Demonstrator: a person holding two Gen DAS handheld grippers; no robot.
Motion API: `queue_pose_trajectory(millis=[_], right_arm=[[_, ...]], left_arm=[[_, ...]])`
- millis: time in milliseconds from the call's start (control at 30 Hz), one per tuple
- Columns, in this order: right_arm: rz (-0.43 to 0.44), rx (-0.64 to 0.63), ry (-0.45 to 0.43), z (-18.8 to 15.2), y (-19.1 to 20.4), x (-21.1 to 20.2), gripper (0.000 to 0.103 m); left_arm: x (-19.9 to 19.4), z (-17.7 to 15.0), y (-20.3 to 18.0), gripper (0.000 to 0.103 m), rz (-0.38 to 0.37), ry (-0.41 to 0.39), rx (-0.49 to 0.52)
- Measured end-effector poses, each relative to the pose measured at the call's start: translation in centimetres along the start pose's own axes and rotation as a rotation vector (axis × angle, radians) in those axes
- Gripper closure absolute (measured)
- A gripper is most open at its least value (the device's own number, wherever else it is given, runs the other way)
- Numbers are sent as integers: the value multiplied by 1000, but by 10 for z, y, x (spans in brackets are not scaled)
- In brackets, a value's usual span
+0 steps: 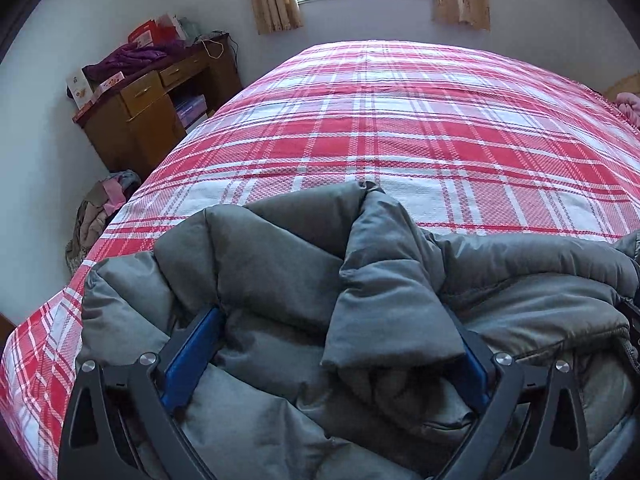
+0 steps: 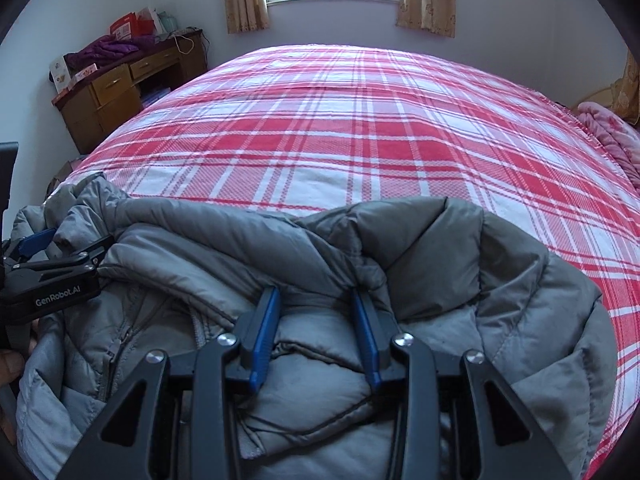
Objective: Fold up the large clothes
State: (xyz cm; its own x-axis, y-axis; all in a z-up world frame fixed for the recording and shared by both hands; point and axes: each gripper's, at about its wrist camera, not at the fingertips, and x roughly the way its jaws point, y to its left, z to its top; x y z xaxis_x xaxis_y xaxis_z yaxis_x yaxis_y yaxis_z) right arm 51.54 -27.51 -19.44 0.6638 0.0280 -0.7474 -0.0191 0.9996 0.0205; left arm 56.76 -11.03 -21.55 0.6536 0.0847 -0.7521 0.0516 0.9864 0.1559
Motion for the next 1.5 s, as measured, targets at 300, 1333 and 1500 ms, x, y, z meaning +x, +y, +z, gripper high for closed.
queue_pose_trajectory(millis=[300, 1333, 1500], right_arm=[[-6, -1, 0, 0, 1, 1, 63], [-20, -26, 10, 3, 2, 2, 63], [-48, -45, -16, 4, -15, -50, 28]], left_arm=[[0, 0, 0, 1, 0, -1, 1], [-10, 14, 7, 1, -11, 43, -5], [-101, 6, 59, 1, -116, -57, -65]])
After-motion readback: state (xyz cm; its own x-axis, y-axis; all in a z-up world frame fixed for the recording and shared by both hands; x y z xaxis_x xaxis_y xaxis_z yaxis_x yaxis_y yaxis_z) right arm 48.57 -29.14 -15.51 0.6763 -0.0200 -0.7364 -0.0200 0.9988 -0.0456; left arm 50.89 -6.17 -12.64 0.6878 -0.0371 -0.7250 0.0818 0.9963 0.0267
